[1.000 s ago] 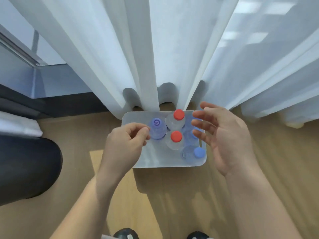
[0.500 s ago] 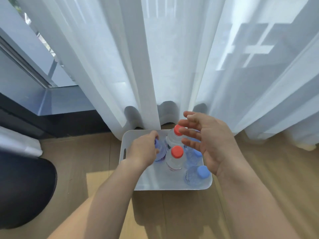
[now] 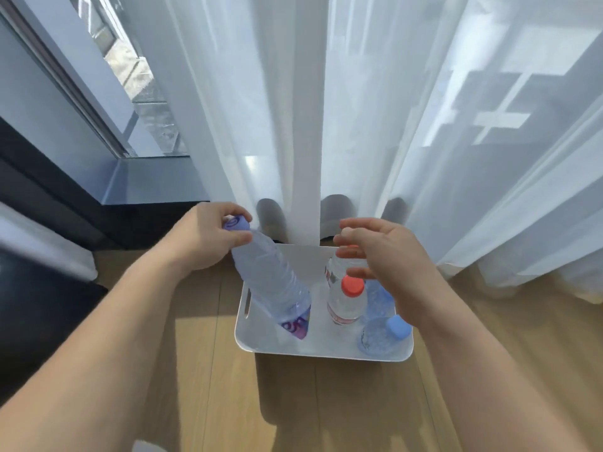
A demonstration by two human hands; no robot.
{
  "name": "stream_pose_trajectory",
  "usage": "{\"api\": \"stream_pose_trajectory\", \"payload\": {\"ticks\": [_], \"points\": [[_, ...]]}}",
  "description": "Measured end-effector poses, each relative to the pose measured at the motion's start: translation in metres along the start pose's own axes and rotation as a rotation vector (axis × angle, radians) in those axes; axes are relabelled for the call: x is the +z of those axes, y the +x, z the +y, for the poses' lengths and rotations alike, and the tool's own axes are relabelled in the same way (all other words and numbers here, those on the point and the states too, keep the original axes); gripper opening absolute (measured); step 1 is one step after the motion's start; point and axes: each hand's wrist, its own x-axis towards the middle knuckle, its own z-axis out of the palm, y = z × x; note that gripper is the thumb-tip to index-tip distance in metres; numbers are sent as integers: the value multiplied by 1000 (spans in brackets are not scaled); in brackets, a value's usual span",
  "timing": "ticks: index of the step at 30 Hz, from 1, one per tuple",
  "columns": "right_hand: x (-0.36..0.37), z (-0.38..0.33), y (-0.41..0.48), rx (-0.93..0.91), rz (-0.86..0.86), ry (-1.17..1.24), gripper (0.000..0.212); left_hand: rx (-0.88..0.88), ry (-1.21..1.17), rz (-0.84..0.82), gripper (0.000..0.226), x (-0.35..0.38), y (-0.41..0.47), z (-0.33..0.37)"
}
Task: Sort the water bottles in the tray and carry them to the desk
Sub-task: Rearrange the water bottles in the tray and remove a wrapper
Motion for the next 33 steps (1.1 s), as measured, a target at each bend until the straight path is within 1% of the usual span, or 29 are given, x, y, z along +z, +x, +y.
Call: {"api": "stream_pose_trajectory", "payload": {"ticks": [2,3,5,7,9,11,13,18,20,22,25,27,30,33], "points": [[12,3,2,11,-56,-86,27,-43,-114,-13,20,-17,-11,-4],[16,3,2,18,-77,-105,27,-44,-125,-3,20,-23,-16,-5],[20,1,0,14,-76,-116,26,-1,-29,70,21,-33,-21,-6],[20,-3,-1,-15,-22,-105,22,56,123,159,23,-36,-21,-3],[21,-6,0,-43,17,-78,20,87,204,177,23,-32,-20,-2],[23,-4,2,-45,25,-95,21,97,220,129,18,-22,-18,-2],[21,-2,3,-42,41,-141,21,103,190,44,15,-7,-17,1],[4,-7,1,-116,96,-90,19,146,191,-207,26,46,-17,8],[0,-7,2,-129,94,-95,19,134,168,-256,25,66,-16,7],[0,-4,3,-140,92,-152,17,97,165,-268,24,79,-14,3],[2,-3,5,-143,78,-207,15,59,204,-241,24,90,-13,-2],[4,-4,6,-138,62,-222,15,64,278,-196,21,93,-14,-5],[5,-5,8,-132,44,-247,15,108,409,-72,16,87,-13,-5],[5,-3,10,-122,32,-305,16,133,435,47,18,70,-8,-3]]}}
